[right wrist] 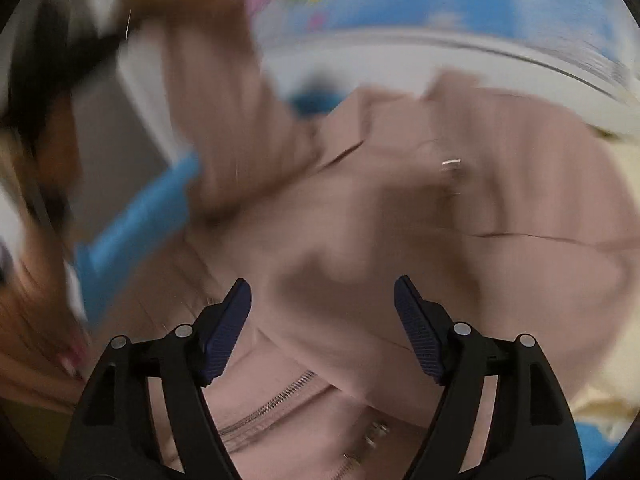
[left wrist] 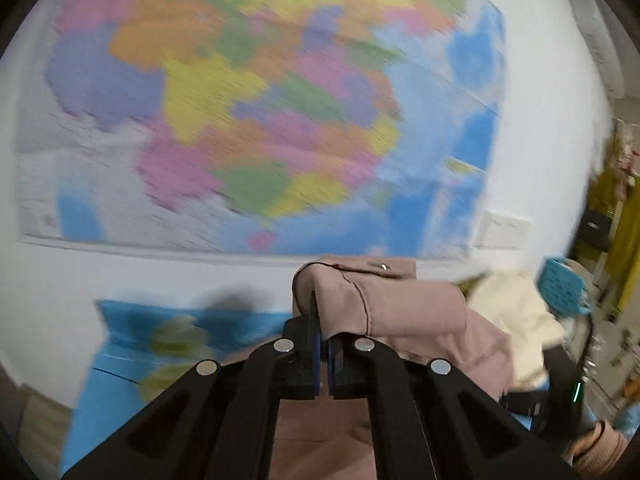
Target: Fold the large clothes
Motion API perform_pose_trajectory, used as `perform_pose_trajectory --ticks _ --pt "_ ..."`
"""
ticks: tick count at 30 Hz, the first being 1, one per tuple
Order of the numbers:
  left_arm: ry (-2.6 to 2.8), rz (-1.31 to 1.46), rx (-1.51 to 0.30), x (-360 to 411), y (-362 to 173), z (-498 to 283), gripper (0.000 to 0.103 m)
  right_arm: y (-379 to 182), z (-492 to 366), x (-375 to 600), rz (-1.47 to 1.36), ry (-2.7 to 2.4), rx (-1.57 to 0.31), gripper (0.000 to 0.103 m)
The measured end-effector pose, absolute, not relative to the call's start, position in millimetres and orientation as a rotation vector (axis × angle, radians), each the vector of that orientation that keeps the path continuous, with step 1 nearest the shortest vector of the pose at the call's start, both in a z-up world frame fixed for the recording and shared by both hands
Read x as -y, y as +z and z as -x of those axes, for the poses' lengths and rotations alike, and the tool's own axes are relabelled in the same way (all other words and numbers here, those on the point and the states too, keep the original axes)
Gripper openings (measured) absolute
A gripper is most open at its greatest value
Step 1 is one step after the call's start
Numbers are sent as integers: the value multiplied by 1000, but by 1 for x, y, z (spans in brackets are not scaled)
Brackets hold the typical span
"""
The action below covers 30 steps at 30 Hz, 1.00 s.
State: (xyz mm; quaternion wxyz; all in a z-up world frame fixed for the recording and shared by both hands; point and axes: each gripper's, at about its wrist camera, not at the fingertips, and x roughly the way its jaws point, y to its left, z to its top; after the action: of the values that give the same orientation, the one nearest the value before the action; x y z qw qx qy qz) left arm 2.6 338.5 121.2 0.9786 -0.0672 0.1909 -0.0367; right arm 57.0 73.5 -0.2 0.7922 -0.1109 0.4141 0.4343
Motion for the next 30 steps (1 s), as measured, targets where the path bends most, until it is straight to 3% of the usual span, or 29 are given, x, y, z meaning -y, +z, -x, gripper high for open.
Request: perform_pose_trajectory --ticks 4,6,8,10,12,19,27,30 --pt "21 158 -342 -371 144 9 1 -20 -35 -132 464 992 -829 90" --pt "58 154 -325 -380 153 19 1 -31 -29 -157 560 1002 -805 88" --pt "79 159 -304 -387 161 26 1 -44 -28 -175 639 989 -796 64" --pt "112 162 -282 -399 168 36 1 -51 -37 -186 641 973 -830 23" --pt "136 169 -261 -411 174 47 1 -40 -49 -183 534 1003 -856 8" --pt "181 196 -236 -440 182 63 1 30 -92 -163 151 966 -708 8" --pt "164 173 -257 -436 177 66 1 -43 -91 -234 310 1027 -916 14" --pt "154 162 -265 -431 176 64 1 -59 -88 -238 341 1043 -951 34"
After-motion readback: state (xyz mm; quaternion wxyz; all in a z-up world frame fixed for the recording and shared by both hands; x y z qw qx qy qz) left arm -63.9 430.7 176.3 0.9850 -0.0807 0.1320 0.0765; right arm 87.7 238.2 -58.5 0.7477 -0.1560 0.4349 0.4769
